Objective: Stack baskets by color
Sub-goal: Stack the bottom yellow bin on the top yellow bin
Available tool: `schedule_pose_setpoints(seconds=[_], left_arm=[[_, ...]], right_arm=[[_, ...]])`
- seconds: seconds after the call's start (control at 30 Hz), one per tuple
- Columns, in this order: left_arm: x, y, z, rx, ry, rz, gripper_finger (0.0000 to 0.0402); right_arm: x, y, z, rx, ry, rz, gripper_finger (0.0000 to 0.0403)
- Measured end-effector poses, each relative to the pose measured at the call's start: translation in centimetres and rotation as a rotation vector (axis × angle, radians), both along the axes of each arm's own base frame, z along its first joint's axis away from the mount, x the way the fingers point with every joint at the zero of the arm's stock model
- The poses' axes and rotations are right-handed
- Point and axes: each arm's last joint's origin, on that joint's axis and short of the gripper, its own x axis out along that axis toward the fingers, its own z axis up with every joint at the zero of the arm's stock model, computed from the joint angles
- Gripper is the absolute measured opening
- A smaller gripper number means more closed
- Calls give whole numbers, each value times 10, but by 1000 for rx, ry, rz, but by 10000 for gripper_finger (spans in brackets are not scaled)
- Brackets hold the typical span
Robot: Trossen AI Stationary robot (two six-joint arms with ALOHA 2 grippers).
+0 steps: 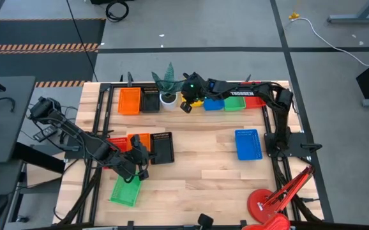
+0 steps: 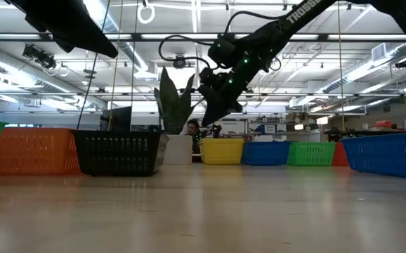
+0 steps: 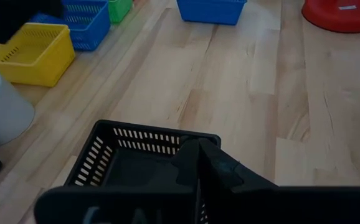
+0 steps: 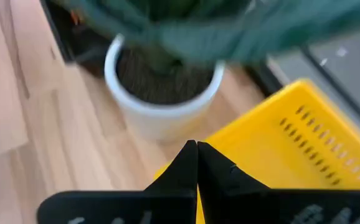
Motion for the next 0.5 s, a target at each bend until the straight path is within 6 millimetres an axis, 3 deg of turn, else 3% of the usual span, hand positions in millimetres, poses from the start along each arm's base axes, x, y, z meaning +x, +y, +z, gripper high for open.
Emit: schedule_pose_setpoints(seconds=[0.2, 0.5], left_arm=[[0, 0, 0, -1, -1, 2, 9], [0, 0, 0, -1, -1, 2, 17]], right_arm=[[-4, 6, 18, -24, -29, 19, 4], [-13, 25, -3, -18, 247, 282, 31]])
